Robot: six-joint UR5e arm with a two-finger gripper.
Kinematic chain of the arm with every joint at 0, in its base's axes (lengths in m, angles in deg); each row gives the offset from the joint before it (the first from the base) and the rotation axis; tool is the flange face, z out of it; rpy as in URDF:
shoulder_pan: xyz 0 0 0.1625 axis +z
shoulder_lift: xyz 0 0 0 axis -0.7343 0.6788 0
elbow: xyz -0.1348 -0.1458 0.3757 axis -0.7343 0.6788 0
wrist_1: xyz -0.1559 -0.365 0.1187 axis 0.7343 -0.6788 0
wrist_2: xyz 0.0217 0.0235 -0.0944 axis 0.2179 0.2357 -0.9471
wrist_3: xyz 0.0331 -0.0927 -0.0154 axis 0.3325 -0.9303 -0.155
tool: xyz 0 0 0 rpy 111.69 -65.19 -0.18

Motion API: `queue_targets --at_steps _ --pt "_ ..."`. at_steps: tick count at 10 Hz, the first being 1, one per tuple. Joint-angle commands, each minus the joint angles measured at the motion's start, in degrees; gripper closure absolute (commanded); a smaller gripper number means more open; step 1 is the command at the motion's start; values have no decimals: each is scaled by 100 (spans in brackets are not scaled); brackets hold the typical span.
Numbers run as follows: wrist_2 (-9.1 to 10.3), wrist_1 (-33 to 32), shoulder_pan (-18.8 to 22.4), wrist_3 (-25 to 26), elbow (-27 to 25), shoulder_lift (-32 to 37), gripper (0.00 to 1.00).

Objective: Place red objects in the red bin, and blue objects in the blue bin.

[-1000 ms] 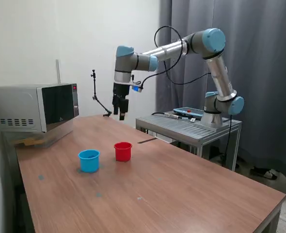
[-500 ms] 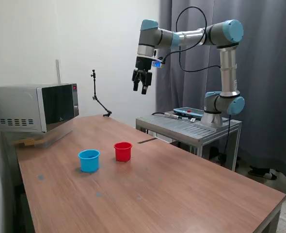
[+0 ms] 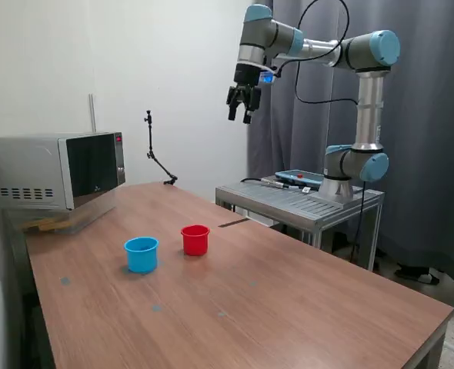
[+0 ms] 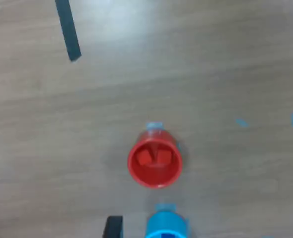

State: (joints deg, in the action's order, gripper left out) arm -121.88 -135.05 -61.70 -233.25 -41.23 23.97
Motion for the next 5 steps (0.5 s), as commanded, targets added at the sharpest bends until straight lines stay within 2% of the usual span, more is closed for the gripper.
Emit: queue_targets --at_steps 1,3,5 --pt "2 761 4 -58 -21 221 0" --pt "45 897 4 -58 -283 371 0" --pt "98 906 4 -67 -337 415 0"
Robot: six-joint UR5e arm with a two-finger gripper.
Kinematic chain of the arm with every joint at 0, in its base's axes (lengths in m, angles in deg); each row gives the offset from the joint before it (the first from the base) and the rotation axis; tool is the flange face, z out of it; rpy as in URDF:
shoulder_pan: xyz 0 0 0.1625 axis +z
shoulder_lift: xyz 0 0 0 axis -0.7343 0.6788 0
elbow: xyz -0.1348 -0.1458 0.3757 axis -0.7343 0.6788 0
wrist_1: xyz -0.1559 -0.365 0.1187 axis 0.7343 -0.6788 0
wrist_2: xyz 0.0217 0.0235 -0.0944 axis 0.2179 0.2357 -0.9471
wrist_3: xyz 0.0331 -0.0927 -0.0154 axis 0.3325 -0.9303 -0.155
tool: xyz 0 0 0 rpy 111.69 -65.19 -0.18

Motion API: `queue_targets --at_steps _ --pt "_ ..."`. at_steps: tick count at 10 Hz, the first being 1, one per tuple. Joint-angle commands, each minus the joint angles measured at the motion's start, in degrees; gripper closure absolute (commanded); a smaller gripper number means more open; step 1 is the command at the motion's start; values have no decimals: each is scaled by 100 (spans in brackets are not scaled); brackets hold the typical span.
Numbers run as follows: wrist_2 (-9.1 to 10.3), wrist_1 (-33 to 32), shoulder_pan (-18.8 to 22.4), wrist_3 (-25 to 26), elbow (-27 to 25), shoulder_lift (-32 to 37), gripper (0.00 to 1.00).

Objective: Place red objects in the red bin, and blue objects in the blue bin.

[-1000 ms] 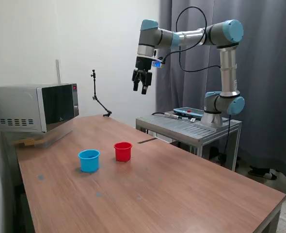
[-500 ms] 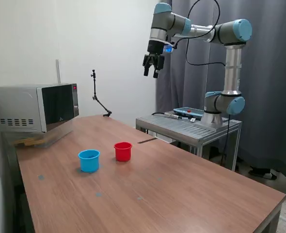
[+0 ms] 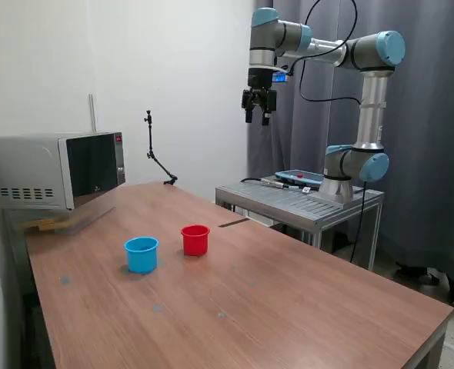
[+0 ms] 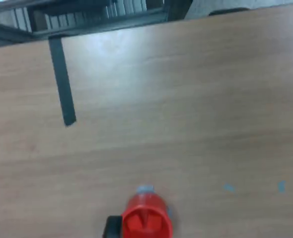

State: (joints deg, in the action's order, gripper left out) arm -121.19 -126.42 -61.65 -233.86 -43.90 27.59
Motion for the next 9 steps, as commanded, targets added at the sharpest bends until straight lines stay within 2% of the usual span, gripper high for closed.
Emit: queue_targets --at_steps 1,2,4,9 --pt "38 52 -1 -6 -79 53 0" --pt "47 78 7 3 -87 62 0" --pt "230 78 7 -15 -123 62 0" --pt "240 78 7 -15 -123 53 0"
